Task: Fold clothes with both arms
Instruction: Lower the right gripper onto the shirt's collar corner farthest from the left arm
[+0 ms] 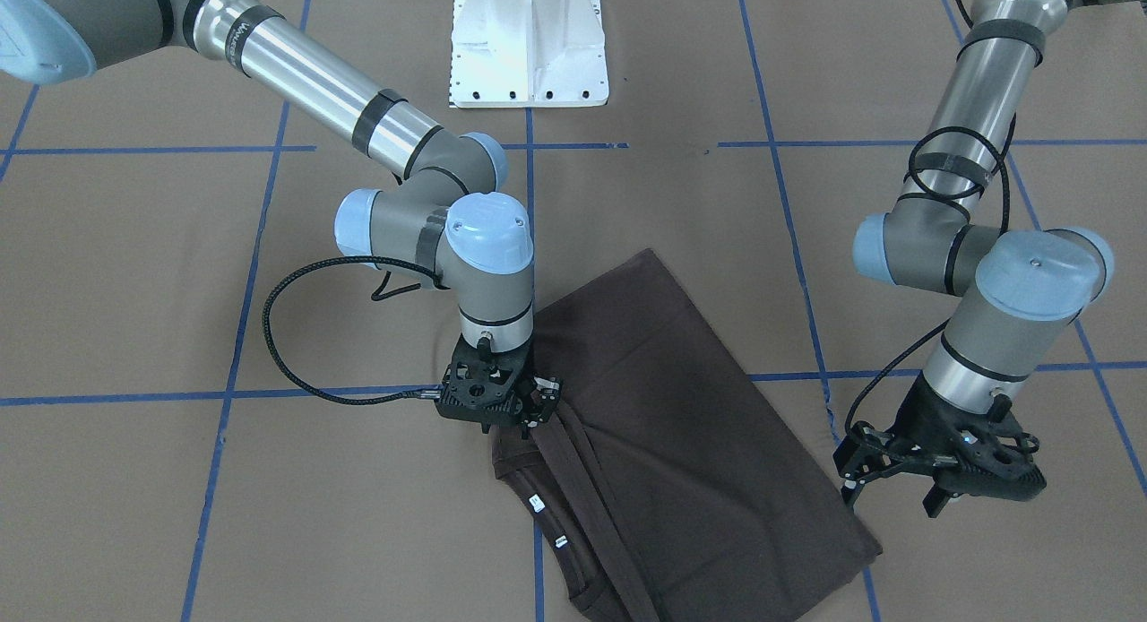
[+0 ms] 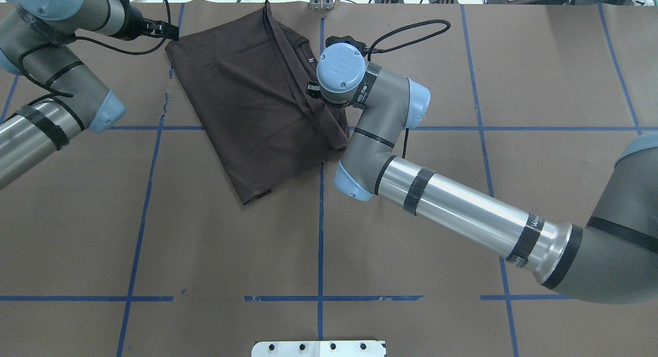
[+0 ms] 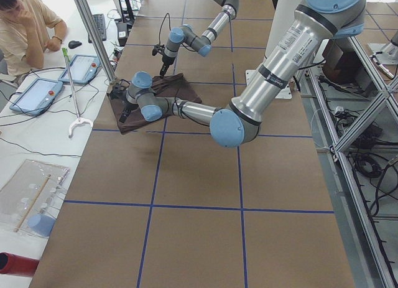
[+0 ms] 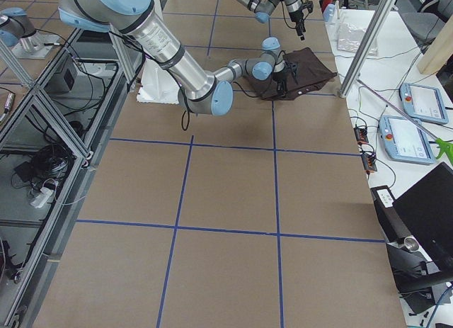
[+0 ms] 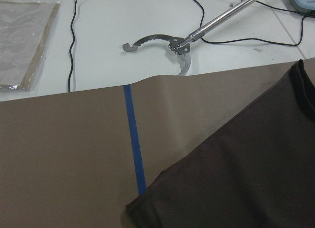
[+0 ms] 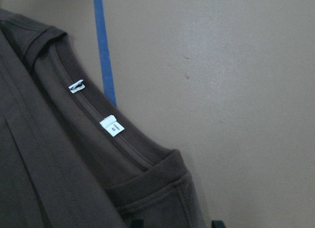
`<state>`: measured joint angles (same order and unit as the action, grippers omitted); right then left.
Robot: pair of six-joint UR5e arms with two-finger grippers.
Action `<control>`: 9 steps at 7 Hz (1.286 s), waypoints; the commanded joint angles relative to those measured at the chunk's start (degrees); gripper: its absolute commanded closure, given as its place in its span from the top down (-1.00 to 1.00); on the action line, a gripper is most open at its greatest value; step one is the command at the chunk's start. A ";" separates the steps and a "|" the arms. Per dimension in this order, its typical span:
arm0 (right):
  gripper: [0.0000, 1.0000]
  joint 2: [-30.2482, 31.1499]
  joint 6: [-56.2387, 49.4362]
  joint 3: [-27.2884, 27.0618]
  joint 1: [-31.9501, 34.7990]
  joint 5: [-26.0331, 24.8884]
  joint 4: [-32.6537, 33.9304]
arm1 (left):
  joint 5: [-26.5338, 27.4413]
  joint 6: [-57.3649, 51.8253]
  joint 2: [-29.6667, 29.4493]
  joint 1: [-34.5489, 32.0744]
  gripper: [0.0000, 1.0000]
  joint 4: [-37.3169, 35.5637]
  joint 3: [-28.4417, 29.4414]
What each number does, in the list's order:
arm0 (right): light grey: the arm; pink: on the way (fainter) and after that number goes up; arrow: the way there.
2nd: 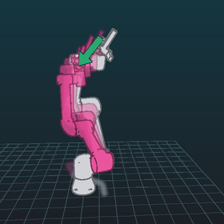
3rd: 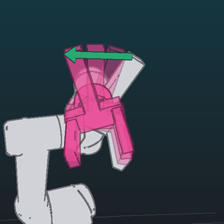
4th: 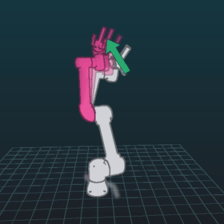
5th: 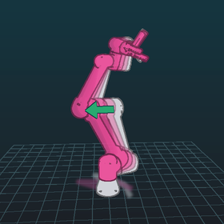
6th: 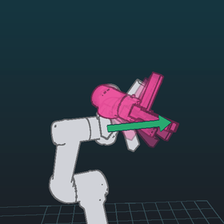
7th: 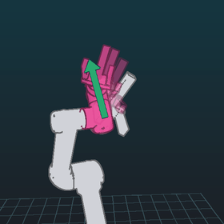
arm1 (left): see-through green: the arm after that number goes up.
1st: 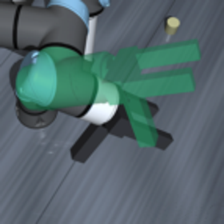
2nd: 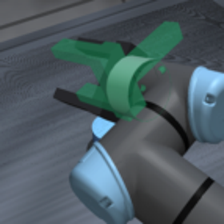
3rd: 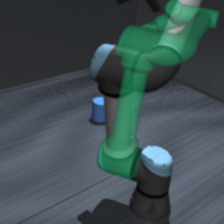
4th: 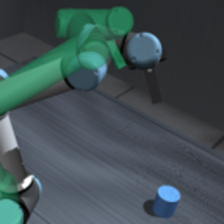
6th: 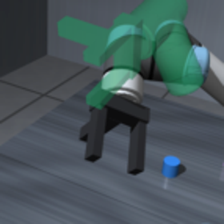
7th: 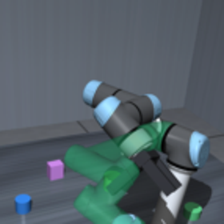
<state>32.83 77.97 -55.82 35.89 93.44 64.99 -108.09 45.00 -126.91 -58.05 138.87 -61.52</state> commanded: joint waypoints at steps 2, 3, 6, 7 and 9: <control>0.04 0.48 -0.01 0.27 -0.65 -0.72 0.04 | 0.07 0.00 0.09 0.13 1.00 -0.09 0.00; -0.05 0.48 0.17 0.27 -0.65 -0.72 0.05 | 0.07 0.00 0.17 0.13 1.00 0.00 0.00; -0.99 0.57 0.69 0.18 -0.73 -0.98 0.40 | 0.07 0.00 0.17 0.13 1.00 0.00 0.00; -1.00 0.48 1.39 0.18 -0.65 -0.98 0.40 | 0.07 0.00 0.09 0.13 1.00 0.00 0.00; -1.00 0.22 1.66 -1.65 -0.56 -0.89 3.80 | -0.02 0.00 0.09 0.13 1.00 0.00 0.00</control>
<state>33.22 79.37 -56.18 35.26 92.48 66.54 -108.04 45.00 -126.82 -57.92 138.87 -61.52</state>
